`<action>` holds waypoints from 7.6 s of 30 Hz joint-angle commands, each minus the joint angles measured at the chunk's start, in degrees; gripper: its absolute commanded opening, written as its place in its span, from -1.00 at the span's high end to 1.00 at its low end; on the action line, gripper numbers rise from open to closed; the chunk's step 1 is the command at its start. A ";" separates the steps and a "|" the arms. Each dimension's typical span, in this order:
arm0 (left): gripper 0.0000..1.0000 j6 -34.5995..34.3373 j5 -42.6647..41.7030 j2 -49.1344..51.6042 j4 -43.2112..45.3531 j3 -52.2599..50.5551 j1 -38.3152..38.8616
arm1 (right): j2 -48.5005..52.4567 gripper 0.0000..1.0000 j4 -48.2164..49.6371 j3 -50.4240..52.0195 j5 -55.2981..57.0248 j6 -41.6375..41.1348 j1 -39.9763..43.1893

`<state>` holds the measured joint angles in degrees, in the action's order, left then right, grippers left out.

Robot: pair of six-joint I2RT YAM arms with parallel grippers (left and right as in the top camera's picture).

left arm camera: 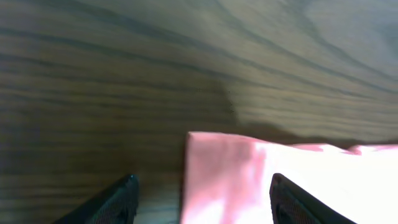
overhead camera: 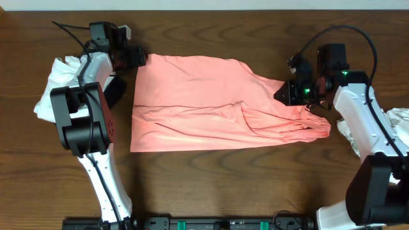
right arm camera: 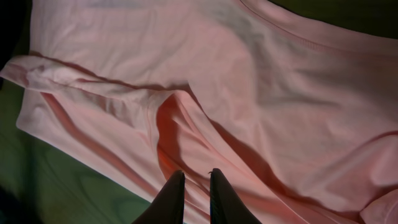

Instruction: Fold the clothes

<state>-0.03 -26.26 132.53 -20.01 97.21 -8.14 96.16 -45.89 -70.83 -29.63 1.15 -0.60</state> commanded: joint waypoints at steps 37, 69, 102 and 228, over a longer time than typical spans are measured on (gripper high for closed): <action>0.76 -2.47 -2.43 -3.43 -13.64 0.28 1.46 | 0.04 0.72 0.00 -1.18 1.16 1.07 0.22; 0.88 -2.16 -3.30 -8.39 -22.01 0.28 2.12 | 0.07 0.71 0.28 -1.18 1.38 1.07 0.22; 0.88 -2.19 6.91 -15.08 -47.28 -2.89 6.97 | 2.67 0.41 11.26 -1.16 -4.22 -2.21 -0.42; -0.14 -3.45 1.18 -6.21 -23.58 -3.04 7.39 | 33.07 0.97 -3.69 -34.49 -1.20 -4.04 -10.56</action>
<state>-3.20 -24.29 125.71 -43.51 94.43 -0.95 129.84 -49.65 -104.95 -30.98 -3.84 -10.87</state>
